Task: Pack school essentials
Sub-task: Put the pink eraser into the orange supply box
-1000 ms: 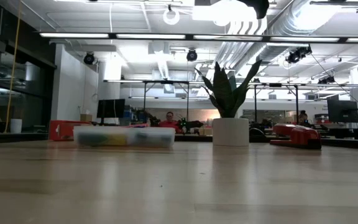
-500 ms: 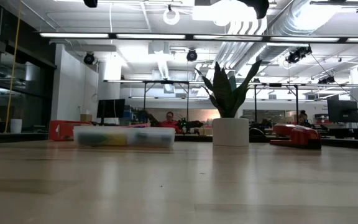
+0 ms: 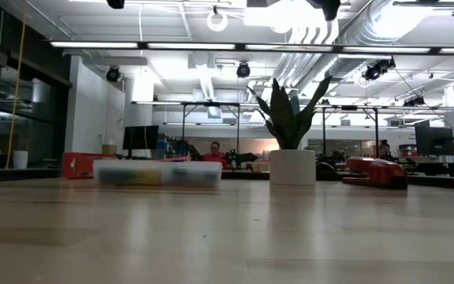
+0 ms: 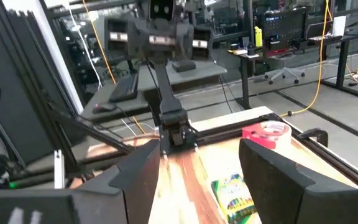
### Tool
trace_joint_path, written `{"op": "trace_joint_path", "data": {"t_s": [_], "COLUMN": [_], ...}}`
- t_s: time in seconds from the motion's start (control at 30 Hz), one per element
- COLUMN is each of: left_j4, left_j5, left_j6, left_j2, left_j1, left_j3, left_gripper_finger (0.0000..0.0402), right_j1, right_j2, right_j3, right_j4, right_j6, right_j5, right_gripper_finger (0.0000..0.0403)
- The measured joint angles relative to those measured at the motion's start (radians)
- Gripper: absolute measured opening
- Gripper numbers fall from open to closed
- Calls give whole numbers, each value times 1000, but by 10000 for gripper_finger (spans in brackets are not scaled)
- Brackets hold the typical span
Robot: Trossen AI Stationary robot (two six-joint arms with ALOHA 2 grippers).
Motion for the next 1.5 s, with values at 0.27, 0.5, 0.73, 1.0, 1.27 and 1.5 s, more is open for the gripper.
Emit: {"op": "trace_joint_path", "data": {"t_s": [0.27, 0.5, 0.73, 1.0, 1.27, 1.5], "left_j4": [0, 1, 1, 2, 2, 4], "left_j5": [0, 0, 0, -3, -4, -8], "left_j6": [0, 0, 0, 0, 0, 0], "left_j2": [0, 0, 0, 0, 0, 0], "left_j1": [0, 0, 0, 0, 0, 0], "left_j3": [0, 0, 0, 0, 0, 0], "left_gripper_finger": [186, 186, 186, 186, 186, 186], "right_j1": [11, 145, 333, 457, 466, 466], "right_j2": [6, 58, 164, 204, 201, 201], "right_j3": [177, 231, 224, 47, -135, -241], "right_j4": [-374, -829, -1264, -1269, -1085, -1026], "right_j6": [80, 314, 518, 652, 539, 553], "right_j5": [-43, -132, -150, -196, -237, -271], "right_gripper_finger": [213, 213, 213, 213, 213, 213]}}
